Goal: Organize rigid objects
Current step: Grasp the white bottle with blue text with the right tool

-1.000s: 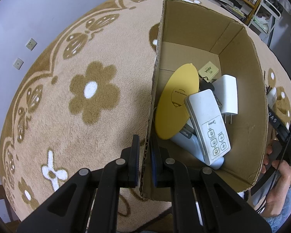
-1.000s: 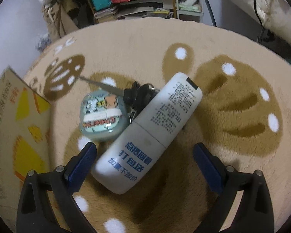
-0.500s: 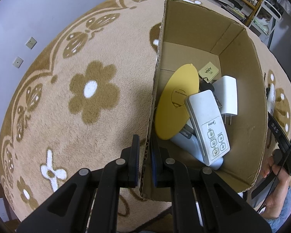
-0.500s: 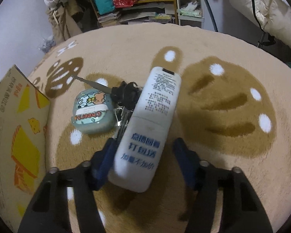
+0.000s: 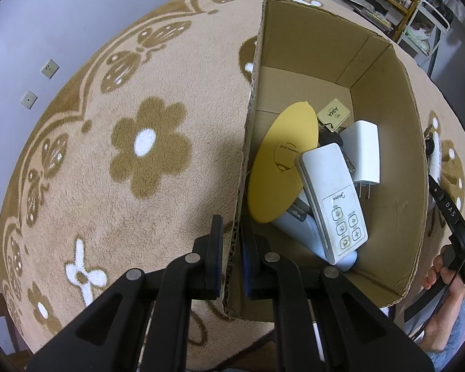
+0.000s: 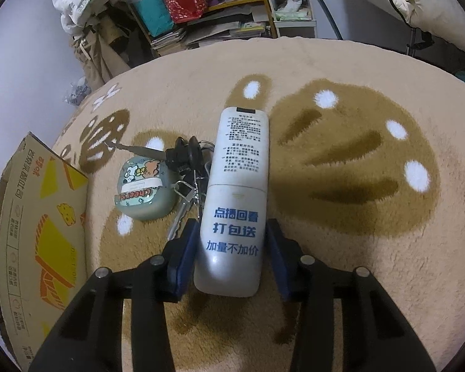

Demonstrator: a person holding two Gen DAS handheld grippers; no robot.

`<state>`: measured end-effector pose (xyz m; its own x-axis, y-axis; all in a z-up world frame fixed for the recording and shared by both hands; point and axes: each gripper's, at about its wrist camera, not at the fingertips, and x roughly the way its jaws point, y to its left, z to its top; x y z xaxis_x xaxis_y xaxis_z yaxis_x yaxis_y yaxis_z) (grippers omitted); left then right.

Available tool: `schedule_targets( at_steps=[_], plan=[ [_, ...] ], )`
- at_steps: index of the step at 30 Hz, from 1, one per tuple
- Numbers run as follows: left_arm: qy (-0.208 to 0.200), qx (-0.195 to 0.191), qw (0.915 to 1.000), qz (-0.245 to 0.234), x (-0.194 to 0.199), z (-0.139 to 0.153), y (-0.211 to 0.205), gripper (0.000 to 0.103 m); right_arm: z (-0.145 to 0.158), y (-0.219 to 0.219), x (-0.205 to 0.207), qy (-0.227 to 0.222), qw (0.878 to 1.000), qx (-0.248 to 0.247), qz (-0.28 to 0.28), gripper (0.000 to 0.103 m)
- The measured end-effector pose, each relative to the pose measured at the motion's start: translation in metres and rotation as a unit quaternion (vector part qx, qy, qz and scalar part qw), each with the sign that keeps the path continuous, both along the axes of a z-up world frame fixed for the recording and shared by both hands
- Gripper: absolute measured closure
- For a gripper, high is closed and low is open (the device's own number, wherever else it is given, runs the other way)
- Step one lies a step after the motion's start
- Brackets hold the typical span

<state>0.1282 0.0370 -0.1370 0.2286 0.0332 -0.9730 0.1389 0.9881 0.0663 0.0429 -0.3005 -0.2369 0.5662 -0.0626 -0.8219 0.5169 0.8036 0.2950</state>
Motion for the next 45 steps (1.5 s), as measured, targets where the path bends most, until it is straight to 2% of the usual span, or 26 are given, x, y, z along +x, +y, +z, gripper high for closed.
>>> schedule_targets(
  at_steps=[9, 15, 21, 26, 35, 42, 45],
  plan=[
    [0.0, 0.0, 1.0, -0.001, 0.001, 0.0, 0.001, 0.092, 0.001, 0.003, -0.001, 0.034, 0.999, -0.037, 0.005, 0.059],
    [0.0, 0.002, 1.0, -0.002, 0.001, 0.0, 0.001, 0.092, -0.004, -0.002, -0.002, 0.028, 0.999, -0.032, 0.002, 0.059],
    [0.001, 0.0, 1.0, -0.002, 0.001, 0.0, 0.002, 0.092, -0.009, -0.009, 0.003, 0.003, 0.999, -0.018, -0.039, 0.058],
    [0.001, -0.001, 1.0, -0.001, 0.001, 0.0, 0.003, 0.092, -0.008, -0.002, 0.005, 0.006, 0.998, -0.047, -0.032, 0.058],
    [0.003, -0.002, 1.0, 0.001, 0.001, -0.002, 0.002, 0.092, -0.001, -0.016, -0.008, -0.013, 0.998, 0.007, -0.058, 0.059],
    [0.004, -0.003, 1.0, 0.003, 0.001, -0.001, 0.003, 0.093, 0.009, -0.018, -0.013, -0.011, 0.996, -0.01, -0.082, 0.059],
    [0.004, -0.005, 1.0, 0.005, 0.001, -0.002, 0.003, 0.093, 0.017, -0.021, -0.016, -0.024, 0.996, -0.005, -0.084, 0.059]
  ],
)
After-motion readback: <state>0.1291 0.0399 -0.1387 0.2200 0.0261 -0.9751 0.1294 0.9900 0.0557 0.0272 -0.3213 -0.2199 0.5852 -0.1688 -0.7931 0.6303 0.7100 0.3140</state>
